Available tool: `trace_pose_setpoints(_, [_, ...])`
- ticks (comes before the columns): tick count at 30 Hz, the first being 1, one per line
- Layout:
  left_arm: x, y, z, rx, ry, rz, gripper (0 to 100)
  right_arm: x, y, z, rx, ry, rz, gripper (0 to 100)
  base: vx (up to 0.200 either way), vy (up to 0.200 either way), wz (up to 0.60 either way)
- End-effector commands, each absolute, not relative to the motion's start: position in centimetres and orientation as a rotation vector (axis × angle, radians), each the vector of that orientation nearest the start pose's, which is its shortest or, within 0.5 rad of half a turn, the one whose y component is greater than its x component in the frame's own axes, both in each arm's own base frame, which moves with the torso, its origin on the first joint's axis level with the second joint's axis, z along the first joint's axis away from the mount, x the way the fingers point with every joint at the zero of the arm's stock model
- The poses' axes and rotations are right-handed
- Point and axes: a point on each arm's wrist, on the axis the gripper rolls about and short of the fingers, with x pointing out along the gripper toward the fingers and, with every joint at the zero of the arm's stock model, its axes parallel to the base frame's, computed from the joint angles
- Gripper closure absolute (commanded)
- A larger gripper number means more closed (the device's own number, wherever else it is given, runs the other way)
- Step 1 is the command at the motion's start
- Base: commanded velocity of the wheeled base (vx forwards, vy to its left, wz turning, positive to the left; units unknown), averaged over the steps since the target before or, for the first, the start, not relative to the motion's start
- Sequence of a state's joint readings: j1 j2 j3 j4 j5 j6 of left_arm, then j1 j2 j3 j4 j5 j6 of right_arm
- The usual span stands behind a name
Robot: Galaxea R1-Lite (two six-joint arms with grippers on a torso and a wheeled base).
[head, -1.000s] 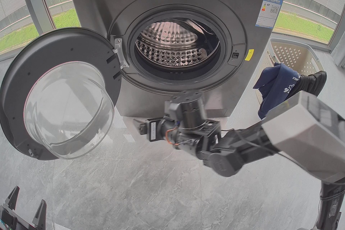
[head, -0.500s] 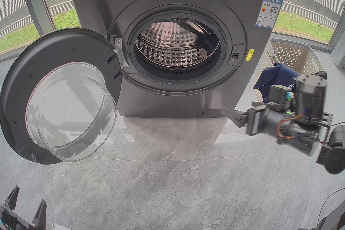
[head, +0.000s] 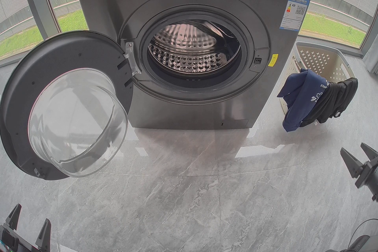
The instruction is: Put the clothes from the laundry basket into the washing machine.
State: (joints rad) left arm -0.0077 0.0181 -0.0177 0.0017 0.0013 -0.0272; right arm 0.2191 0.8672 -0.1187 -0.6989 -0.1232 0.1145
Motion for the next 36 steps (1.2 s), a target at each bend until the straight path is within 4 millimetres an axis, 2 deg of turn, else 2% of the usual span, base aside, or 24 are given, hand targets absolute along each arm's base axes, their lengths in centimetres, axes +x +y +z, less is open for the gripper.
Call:
trace_pose_setpoints(1, [-2.2, 0.0, 7.6, -0.031, 0.006, -0.005, 0, 2.3, 0.0, 12.6, 0.097, -0.032, -0.006, 0, 0.000, 0.000, 0.00])
trace_pose_setpoints(4, [-2.2, 0.0, 7.6, -0.031, 0.006, -0.006, 0, 0.7, -0.1, 10.8, 0.093, 0.022, 0.016, 0, 0.000, 0.000, 0.00])
trace_pose_setpoints(5, [-2.2, 0.0, 7.6, -0.029, 0.006, -0.006, 0, 0.7, -0.1, 10.8, 0.093, 0.022, 0.016, 0, 0.000, 0.000, 0.00])
trace_pose_setpoints(6, [-2.2, 0.0, 7.6, -0.028, 0.006, -0.006, 0, -0.6, -0.1, 9.4, 0.087, 0.041, 0.021, 0, 0.000, 0.000, 0.00])
trace_pose_setpoints(9, [-2.2, 0.0, 7.6, -0.029, 0.006, -0.006, 0, -1.6, -0.2, 8.3, 0.084, 0.052, 0.033, 0, 0.000, 0.000, 0.00])
trace_pose_setpoints(16, [-2.2, 0.0, 7.6, -0.029, 0.006, -0.005, 0, -1.9, 0.0, 7.7, 0.004, 0.061, -0.037, 0, 0.000, 0.000, 0.00])
trace_pose_setpoints(31, [-2.3, 0.0, 7.6, -0.031, 0.005, -0.003, 0, -2.2, 0.0, 7.6, 0.000, 0.012, -0.009, 0, 0.000, 0.000, 0.00])
trace_pose_setpoints(36, [-2.3, 0.0, 7.6, -0.032, 0.005, -0.003, 0, -2.2, 0.0, 7.6, -0.008, 0.009, -0.001, 0, 0.000, -0.200, 0.00])
